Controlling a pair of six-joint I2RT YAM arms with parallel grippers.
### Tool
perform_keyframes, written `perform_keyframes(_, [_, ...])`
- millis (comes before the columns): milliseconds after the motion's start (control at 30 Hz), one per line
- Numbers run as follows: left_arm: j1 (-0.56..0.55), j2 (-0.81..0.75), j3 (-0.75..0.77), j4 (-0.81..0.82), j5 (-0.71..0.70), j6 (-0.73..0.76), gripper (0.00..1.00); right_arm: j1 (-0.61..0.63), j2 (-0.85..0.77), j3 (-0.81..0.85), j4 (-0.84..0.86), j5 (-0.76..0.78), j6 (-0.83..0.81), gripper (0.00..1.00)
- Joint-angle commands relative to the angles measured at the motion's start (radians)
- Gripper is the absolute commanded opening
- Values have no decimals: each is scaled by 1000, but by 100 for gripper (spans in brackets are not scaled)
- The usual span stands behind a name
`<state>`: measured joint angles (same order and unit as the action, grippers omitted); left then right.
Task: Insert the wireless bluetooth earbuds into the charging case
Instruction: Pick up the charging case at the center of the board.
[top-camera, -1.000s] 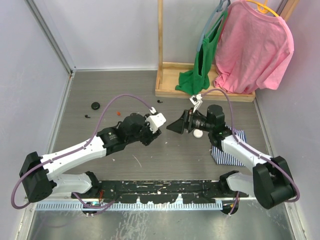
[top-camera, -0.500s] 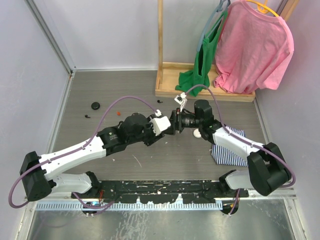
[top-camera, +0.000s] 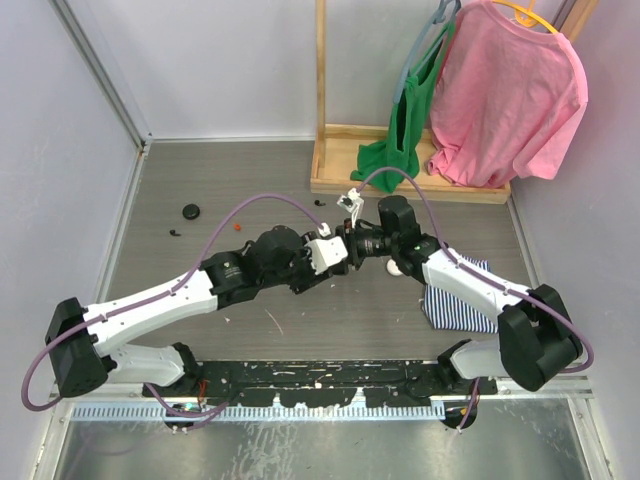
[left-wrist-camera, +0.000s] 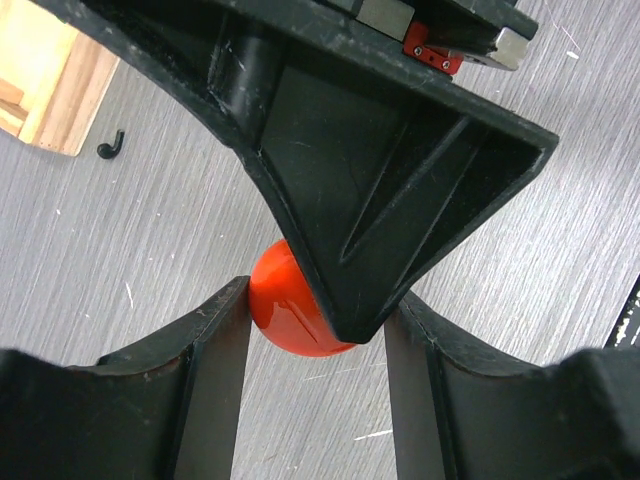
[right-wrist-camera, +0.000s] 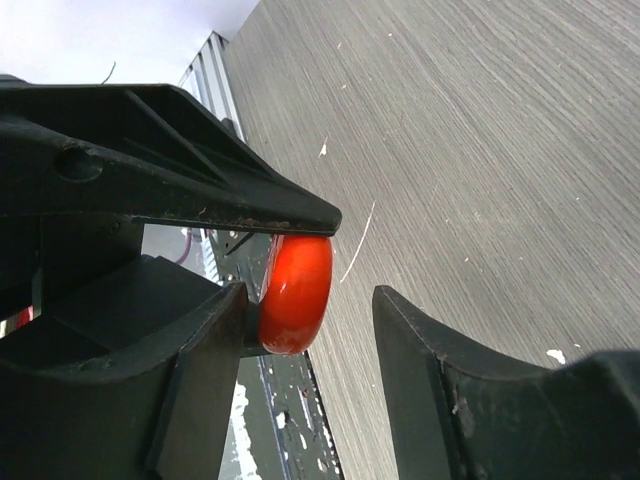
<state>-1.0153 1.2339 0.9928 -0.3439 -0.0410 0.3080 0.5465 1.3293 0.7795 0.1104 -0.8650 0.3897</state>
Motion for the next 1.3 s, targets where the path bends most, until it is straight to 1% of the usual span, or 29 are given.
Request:
perform_keyframes(0, [-7, 0, 50, 8, -21, 21, 41, 14, -8, 52, -46, -3, -63, 58])
perform_keyframes(367, [-6, 23, 65, -20, -32, 25, 40, 26, -21, 66, -80, -8, -97, 49])
perform_keyframes(433, [-6, 26, 66, -25, -38, 28, 40, 28, -21, 68, -88, -12, -102, 46])
perform_keyframes(500, [-6, 28, 64, -27, -50, 29, 40, 31, -21, 70, -94, -15, -108, 41])
perform_keyframes(600, [-7, 29, 64, -30, -59, 23, 45, 33, -25, 70, -98, -19, -117, 36])
perform_keyframes(633, [-6, 29, 64, -30, -59, 21, 48, 33, -25, 68, -98, -19, -119, 32])
perform_keyframes(733, [-8, 19, 59, -23, -86, 5, 56, 34, -24, 68, -95, -12, -125, 17])
perform_keyframes(767, [-6, 15, 56, -17, -103, -4, 60, 33, -25, 66, -89, -8, -126, 14])
perform_keyframes(800, [-7, 8, 50, -13, -118, -13, 64, 33, -27, 65, -84, -2, -126, 13])
perform_keyframes(867, [-7, -5, 43, -4, -142, -39, 68, 33, -35, 59, -69, 11, -127, 12])
perform_keyframes(933, [-7, -20, 34, 5, -157, -72, 70, 33, -46, 49, -46, 33, -127, 10])
perform_keyframes(1033, [-7, -49, 23, 11, -188, -133, 74, 33, -74, 23, 8, 81, -113, 4])
perform_keyframes(1167, [-1, -88, 1, 22, -203, -215, 75, 33, -122, -27, 101, 135, -98, 2])
perform_keyframes(1267, [26, -122, -16, 25, -155, -278, 74, 33, -154, -59, 165, 174, -99, 1])
